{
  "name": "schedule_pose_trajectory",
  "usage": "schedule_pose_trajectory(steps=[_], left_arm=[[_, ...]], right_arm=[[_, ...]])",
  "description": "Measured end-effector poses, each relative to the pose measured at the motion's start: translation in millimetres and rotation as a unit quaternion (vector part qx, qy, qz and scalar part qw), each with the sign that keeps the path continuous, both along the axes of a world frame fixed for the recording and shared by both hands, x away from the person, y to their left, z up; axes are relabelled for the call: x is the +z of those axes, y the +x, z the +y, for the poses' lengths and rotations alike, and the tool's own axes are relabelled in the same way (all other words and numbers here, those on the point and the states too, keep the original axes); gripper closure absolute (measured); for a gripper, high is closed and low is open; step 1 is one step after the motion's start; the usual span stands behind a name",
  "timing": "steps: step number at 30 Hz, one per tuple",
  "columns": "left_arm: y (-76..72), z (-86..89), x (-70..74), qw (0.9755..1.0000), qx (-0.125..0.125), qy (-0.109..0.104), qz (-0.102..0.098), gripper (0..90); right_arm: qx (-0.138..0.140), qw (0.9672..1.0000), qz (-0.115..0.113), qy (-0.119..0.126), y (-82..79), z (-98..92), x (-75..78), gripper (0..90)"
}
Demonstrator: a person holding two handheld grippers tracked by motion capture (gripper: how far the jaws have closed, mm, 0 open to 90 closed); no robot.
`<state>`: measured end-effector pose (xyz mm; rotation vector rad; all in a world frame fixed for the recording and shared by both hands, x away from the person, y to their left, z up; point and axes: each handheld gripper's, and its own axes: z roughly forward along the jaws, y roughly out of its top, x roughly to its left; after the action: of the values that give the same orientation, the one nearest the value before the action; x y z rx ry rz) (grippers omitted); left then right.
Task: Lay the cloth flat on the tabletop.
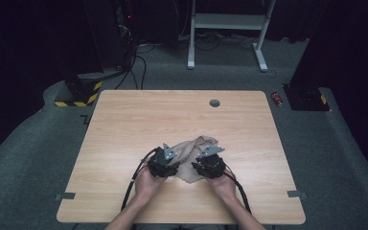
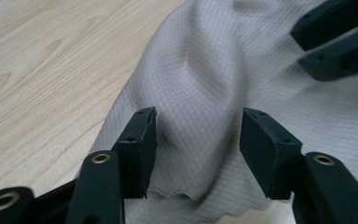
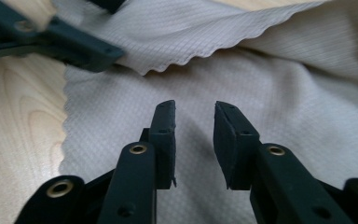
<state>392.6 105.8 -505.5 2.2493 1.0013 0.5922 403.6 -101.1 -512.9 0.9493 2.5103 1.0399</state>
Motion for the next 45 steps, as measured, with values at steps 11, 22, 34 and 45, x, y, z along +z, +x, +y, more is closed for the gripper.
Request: schedule_pose_trajectory(steps=[11, 22, 34, 45], left_arm=[[15.0, 12.3, 10.6, 0.9996, 0.005, -0.012, 0.026, 81.7], [44.3, 44.3, 43.8, 0.9929, 0.057, -0.101, 0.027, 86.0], [66.8, 57.9, 28.8, 0.9894, 0.112, -0.086, 0.034, 59.6], [2.3, 44.3, 10.6, 0.9975, 0.035, -0.05, 0.037, 54.6]], right_arm=[[0.034, 0.9987, -0.018, -0.034, -10.5, 8.6, -2.9, 87.5], [0.047, 0.9975, -0.019, -0.049, -14.6, -0.7, 2.7, 89.1], [0.02, 0.9989, -0.011, -0.042, -16.1, -27.0, 4.8, 83.7], [-0.009, 0.9999, 0.001, -0.01, -37.2, -56.3, 4.1, 74.0]])
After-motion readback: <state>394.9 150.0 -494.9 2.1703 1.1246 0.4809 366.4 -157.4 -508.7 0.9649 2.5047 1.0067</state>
